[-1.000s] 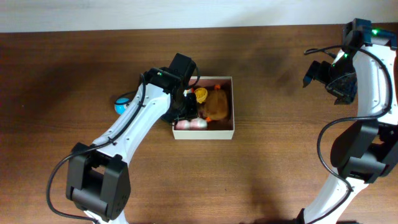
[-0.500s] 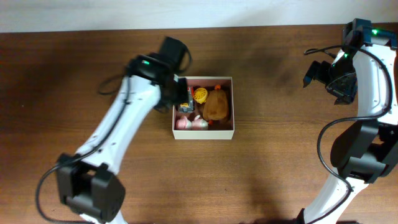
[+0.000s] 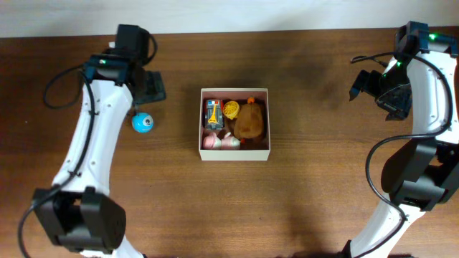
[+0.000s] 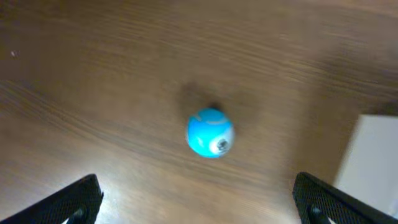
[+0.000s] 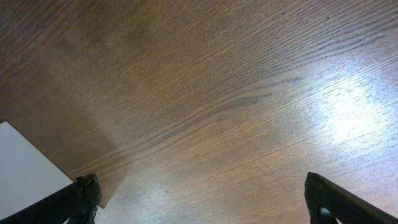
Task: Pack container
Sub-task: 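Withdraw the left gripper and move it over the blue ball, then lower the left gripper and grasp the blue ball toy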
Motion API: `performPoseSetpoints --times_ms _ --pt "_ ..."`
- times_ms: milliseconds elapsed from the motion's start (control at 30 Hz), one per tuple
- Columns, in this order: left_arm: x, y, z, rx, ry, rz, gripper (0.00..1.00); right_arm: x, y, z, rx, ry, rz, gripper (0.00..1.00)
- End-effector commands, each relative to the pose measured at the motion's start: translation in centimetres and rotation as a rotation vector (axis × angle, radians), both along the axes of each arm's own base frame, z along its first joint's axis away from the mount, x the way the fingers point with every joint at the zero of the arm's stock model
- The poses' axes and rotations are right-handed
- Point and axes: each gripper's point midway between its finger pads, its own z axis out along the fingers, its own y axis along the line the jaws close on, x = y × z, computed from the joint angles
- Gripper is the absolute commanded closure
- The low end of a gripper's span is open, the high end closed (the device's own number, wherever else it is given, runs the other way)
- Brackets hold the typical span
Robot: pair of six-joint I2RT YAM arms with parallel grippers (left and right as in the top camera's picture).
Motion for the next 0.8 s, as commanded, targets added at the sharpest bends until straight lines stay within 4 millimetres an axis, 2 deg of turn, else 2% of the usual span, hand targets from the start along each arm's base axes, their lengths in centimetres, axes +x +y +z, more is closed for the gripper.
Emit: performPoseSetpoints --times_ms 0,100,167,333,400,533,767 --pt "1.3 1.5 -3.6 0.021 0.096 -0.108 0.0 -0.1 -0.2 0.6 -0.011 -0.011 -0.015 0.01" --pt "2.0 0.8 -6.6 -0.08 0.152 -0.203 0.0 -0.1 -0.2 0.6 -0.011 -0.011 -0.015 0.01" --pt "2.0 0.8 -8.2 -0.119 0.185 -0.202 0.0 -0.1 -0.2 0.6 -0.011 -0.011 -0.015 0.01" --pt "1.8 0.0 -11.3 -0.174 0.257 -0.257 0.0 -0.1 -0.2 0.6 -0.011 -0.011 -0.015 0.01" --pt "1.7 -0.6 -12.3 -0.206 0.281 -0.291 0.0 -0.1 -0.2 0.6 -0.011 -0.011 -0.015 0.01" --pt "1.4 -0.7 -14.1 -0.217 0.326 -0.287 0.0 -0.1 -0.2 0.6 -0.011 -0.011 -0.015 0.01" --pt "0.1 -0.7 -15.6 -0.229 0.402 -0.279 0.0 -0.1 -0.2 0.6 -0.011 -0.011 -0.015 0.01"
